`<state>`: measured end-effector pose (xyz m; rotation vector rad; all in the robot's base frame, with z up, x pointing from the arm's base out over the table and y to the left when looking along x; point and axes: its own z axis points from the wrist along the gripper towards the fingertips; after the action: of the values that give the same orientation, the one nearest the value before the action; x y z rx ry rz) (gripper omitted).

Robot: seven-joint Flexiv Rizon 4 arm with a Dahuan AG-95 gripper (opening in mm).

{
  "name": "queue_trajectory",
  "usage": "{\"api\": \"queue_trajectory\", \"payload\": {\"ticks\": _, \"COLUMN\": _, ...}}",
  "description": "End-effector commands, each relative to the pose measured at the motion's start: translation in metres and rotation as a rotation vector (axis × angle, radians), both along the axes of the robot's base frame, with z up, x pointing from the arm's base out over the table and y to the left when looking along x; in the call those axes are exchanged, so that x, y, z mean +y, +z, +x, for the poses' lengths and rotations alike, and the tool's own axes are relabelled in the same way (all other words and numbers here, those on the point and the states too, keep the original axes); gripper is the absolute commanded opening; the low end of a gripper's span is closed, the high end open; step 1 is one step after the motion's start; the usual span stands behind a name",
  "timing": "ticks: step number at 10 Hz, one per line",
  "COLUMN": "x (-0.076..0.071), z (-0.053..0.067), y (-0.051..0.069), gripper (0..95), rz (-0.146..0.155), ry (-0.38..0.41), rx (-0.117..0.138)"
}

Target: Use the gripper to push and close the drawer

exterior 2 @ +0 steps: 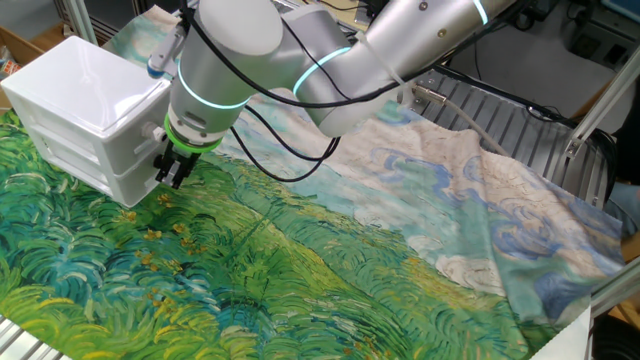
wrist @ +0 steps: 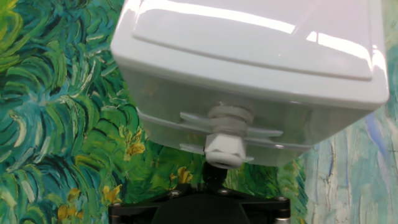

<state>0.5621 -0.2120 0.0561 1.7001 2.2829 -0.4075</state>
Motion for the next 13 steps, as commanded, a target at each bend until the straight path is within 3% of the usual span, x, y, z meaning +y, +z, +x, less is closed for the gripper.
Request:
{"api": "queue_trajectory", "payload": {"ticks": 1, "x": 0.0001, "z": -0.0006, "y": 0.0001, "gripper": 0.0, "rz": 0.0, "ry": 0.005, "rx": 0.002}}
{"api": "queue_trajectory", "payload": {"ticks": 5, "x": 0.0, "z": -0.0003, "y": 0.0006, "gripper": 0.0, "rz": -0.039, "ry": 0.093, "rx": 0.054}}
{"api": "queue_trajectory", "payload": {"ticks": 6, "x": 0.0, "z": 0.0, "y": 0.0008, "gripper": 0.0, "rz": -0.046, "ry": 0.101, "rx": 0.052}}
{"api": "queue_trajectory", "payload": {"ticks": 7, "x": 0.0001, "z": 0.0002, "y": 0.001, "gripper": 0.0, "rz": -0.032, "ry": 0.091, "rx": 0.047}}
{"api": "queue_trajectory", "payload": {"ticks": 9, "x": 0.0005, "z": 0.0009, "y": 0.0024, "gripper": 0.0, "rz": 0.087, "ry": 0.028, "rx": 0.022}}
{"api": "queue_trajectory", "payload": {"ticks": 11, "x": 0.0012, "z": 0.0008, "y": 0.0032, "gripper": 0.0, "rz": 0.132, "ry": 0.0, "rx": 0.009}}
{"api": "queue_trajectory", "payload": {"ticks": 13, "x": 0.0049, "z": 0.0002, "y": 0.0069, "gripper": 0.0, "rz": 0.204, "ry": -0.028, "rx": 0.001}}
